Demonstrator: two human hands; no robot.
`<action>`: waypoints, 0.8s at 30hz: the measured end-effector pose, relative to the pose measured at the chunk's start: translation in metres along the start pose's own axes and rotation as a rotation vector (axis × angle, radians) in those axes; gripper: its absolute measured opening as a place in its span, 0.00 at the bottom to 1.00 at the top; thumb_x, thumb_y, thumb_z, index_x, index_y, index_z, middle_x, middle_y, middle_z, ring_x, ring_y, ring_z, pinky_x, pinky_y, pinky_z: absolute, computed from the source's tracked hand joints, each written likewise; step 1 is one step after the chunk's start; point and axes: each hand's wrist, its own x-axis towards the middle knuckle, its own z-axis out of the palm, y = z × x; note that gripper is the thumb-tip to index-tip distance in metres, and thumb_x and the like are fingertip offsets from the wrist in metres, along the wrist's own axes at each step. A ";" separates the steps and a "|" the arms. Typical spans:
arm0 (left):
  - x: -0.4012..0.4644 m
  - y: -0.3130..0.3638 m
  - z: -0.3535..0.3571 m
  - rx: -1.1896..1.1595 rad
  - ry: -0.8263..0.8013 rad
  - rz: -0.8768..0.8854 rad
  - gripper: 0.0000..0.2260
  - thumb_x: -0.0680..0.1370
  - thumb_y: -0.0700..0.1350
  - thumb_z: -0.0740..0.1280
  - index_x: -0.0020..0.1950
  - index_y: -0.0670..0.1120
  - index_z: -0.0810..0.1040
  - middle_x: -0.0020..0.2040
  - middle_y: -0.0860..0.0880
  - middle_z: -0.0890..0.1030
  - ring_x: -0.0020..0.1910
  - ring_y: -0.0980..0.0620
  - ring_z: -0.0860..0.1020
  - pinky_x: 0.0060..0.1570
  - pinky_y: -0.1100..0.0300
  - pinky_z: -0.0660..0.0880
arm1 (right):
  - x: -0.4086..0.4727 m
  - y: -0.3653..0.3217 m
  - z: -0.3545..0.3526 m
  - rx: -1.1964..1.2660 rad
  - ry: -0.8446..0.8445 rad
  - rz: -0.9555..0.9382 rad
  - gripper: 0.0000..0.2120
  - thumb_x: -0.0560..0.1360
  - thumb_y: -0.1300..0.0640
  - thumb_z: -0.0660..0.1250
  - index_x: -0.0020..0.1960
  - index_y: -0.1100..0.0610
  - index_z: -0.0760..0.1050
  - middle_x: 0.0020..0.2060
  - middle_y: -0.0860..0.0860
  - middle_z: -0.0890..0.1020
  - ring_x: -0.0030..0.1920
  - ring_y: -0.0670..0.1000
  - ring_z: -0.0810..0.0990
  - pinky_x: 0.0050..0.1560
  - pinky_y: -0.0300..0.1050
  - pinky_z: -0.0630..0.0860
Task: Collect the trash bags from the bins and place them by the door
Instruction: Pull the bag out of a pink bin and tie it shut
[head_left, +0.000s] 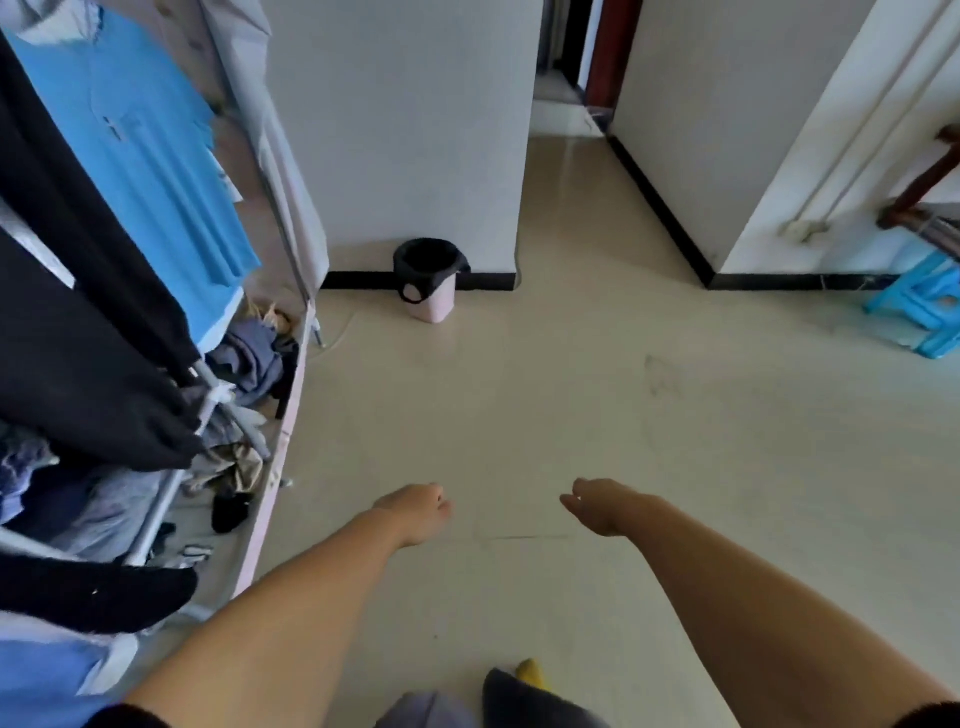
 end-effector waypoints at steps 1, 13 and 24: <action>0.015 0.007 -0.013 -0.011 0.004 -0.009 0.17 0.81 0.52 0.52 0.58 0.42 0.72 0.58 0.41 0.77 0.56 0.43 0.76 0.48 0.55 0.70 | 0.016 0.003 -0.019 -0.008 -0.003 -0.012 0.26 0.82 0.45 0.47 0.72 0.61 0.60 0.71 0.60 0.68 0.70 0.59 0.67 0.69 0.53 0.64; 0.232 0.013 -0.168 -0.062 0.073 -0.073 0.18 0.81 0.53 0.51 0.64 0.45 0.71 0.63 0.44 0.76 0.61 0.44 0.74 0.56 0.54 0.70 | 0.232 -0.001 -0.203 -0.059 -0.005 -0.119 0.25 0.82 0.46 0.47 0.71 0.60 0.61 0.69 0.60 0.69 0.68 0.59 0.69 0.65 0.52 0.66; 0.424 -0.003 -0.330 -0.074 0.034 -0.088 0.18 0.81 0.54 0.52 0.60 0.44 0.73 0.58 0.43 0.78 0.57 0.44 0.76 0.54 0.55 0.70 | 0.412 -0.018 -0.353 0.036 -0.046 -0.098 0.25 0.82 0.45 0.47 0.72 0.60 0.60 0.70 0.60 0.69 0.69 0.60 0.68 0.67 0.53 0.66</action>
